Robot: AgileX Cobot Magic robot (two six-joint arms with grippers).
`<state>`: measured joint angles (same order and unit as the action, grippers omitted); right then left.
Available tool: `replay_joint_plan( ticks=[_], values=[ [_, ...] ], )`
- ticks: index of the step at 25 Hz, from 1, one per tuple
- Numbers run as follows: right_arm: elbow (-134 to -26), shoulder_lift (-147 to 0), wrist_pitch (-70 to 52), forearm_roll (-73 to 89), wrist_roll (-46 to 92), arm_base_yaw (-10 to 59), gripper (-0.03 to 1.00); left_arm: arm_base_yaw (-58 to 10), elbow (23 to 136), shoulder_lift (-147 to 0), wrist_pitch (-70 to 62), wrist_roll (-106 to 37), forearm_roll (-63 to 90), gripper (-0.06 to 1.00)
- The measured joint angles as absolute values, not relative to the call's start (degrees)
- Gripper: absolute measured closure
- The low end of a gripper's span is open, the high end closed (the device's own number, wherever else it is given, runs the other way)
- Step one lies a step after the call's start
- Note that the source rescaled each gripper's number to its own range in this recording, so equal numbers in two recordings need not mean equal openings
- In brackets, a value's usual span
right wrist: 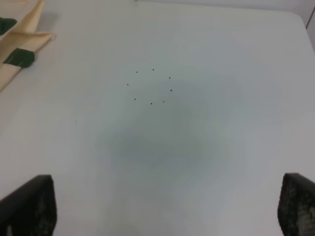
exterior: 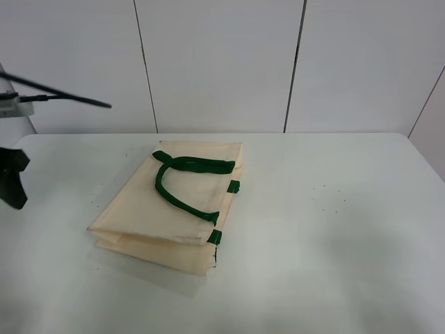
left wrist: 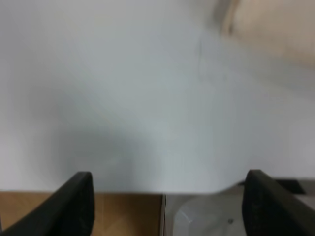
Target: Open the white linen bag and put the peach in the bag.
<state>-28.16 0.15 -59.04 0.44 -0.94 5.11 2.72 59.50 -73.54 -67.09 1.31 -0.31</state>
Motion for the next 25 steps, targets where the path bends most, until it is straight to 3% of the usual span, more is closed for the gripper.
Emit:
replay_joint_plan(
  ticks=[11, 25],
  values=[
    [-28.16, 0.15, -59.04, 0.44, -0.94, 5.11, -0.03, 2.72, 30.69, -35.42, -59.54, -1.04, -0.35, -0.03],
    [-28.16, 0.15, -59.04, 0.44, -0.94, 5.11, -0.03, 2.72, 28.35, -3.32, -59.94, -1.26, -0.48, -0.03]
  ],
)
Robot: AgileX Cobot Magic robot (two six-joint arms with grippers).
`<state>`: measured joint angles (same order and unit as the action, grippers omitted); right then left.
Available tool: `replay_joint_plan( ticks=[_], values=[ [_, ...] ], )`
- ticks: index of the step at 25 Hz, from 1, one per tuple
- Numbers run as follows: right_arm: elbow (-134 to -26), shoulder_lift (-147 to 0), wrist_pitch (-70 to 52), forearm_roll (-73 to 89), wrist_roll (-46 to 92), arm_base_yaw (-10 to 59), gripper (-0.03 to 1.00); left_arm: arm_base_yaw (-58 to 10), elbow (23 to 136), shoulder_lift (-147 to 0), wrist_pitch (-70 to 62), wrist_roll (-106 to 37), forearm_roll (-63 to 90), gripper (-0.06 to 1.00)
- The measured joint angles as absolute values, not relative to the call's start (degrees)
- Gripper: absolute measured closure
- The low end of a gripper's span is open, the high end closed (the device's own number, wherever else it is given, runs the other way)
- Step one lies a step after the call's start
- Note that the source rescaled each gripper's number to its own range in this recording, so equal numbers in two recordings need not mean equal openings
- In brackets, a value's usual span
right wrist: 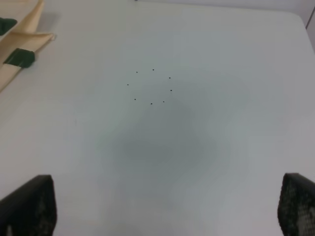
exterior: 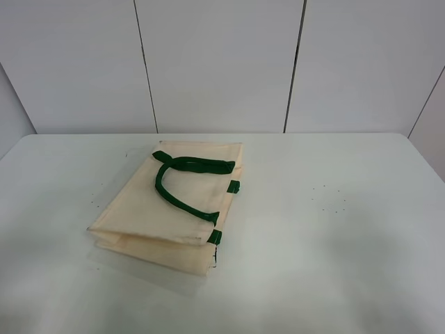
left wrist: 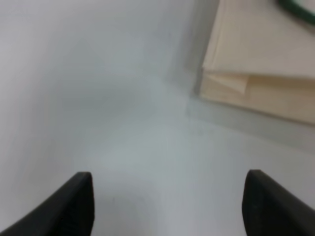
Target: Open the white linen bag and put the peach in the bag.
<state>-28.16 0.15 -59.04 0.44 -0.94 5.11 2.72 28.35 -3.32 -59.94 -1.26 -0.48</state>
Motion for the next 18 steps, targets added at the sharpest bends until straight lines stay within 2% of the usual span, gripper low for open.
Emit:
replay_joint_plan(
  ticks=[18],
  values=[
    [-28.16, 0.15, -59.04, 0.44, -0.94, 5.11, -0.03, 2.72, 28.35, 0.14, -60.27, -1.26, -0.55, -0.03]
  ],
)
